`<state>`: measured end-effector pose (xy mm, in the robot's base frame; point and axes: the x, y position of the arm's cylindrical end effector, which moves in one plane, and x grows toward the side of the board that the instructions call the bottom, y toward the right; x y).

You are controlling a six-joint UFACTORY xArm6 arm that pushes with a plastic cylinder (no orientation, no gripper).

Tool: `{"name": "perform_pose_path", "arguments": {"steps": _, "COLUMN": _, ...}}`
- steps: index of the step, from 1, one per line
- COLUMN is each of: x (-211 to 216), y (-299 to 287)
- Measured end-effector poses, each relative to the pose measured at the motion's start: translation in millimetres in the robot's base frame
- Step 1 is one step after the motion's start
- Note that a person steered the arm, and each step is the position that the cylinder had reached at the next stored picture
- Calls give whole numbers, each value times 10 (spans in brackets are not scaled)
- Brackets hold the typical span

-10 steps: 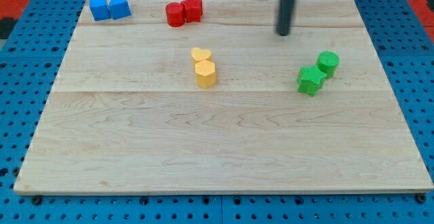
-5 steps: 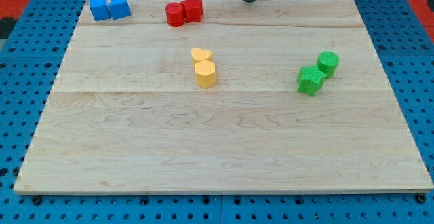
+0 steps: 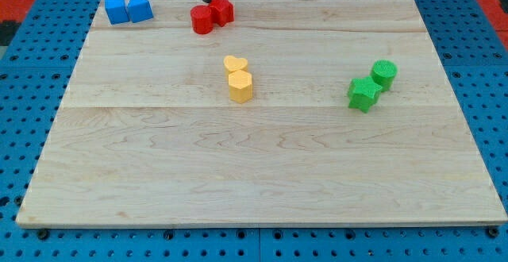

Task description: Push the blue cube towards the center

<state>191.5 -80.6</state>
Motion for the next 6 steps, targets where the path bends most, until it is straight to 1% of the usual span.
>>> {"name": "perform_pose_path", "arguments": {"steps": 1, "x": -1, "y": -248}}
{"name": "perform_pose_path", "arguments": {"steps": 3, "x": 3, "y": -1431}}
{"name": "perform_pose_path", "arguments": {"steps": 4, "x": -4, "y": -1867}}
{"name": "perform_pose_path", "arguments": {"steps": 5, "x": -3, "y": -1876}}
{"name": "perform_pose_path", "arguments": {"steps": 6, "x": 250, "y": -1862}}
